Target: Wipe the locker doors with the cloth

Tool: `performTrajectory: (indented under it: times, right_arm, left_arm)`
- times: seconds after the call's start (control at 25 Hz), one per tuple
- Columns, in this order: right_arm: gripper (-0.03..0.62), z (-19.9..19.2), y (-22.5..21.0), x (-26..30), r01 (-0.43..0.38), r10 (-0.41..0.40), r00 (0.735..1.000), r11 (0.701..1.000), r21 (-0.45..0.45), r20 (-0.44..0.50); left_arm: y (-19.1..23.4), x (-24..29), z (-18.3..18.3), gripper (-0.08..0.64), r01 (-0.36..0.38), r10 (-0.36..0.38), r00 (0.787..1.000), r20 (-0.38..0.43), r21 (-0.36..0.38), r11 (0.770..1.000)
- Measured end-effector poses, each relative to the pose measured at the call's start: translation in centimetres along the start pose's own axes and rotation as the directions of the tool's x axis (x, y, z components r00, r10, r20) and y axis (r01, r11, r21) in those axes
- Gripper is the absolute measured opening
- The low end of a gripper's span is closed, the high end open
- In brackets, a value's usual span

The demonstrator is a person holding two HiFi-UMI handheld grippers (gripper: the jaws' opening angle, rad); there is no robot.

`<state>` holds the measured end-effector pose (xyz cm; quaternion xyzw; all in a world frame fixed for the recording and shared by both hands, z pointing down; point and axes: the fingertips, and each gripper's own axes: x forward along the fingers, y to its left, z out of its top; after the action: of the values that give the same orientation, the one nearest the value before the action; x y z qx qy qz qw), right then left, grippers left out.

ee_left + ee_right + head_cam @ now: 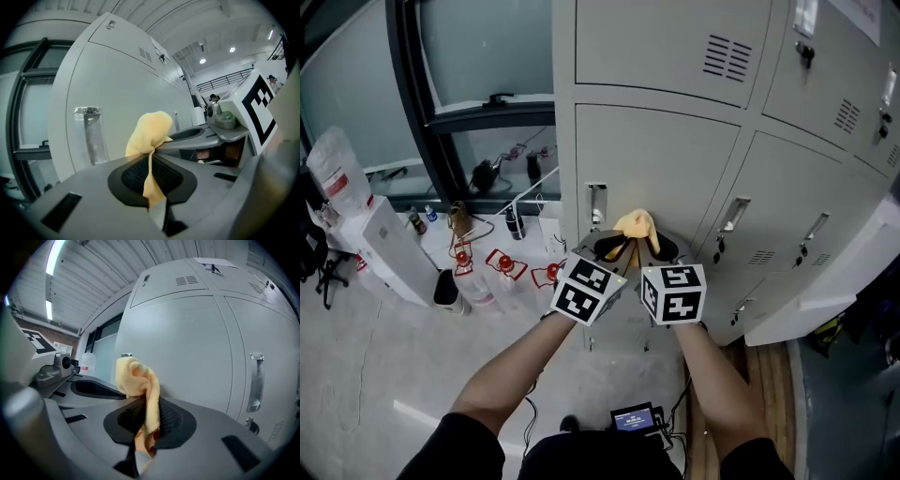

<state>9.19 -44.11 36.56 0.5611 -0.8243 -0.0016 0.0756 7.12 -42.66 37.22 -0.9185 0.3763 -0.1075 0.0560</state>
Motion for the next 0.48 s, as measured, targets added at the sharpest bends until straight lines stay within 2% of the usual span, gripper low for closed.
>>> performTrajectory:
  times: [0.16,0.48]
  right_arm:
    - [0.072,-1.1,2.0,1.3,-0.021,0.021,0.999,0.999,-0.024,-0.033]
    - [0.072,-2.7,4.6,3.5,-0.045,0.039,0.995,0.997,-0.064,-0.093]
  left_arm:
    - [1.2,-1.2,-2.0,0.032,-0.036,0.035,0.999,-0.033,-0.027,0.999]
    - [2.4,-3.0,-5.0,0.032,-0.059,0.054,0.997,-0.059,-0.074,0.996]
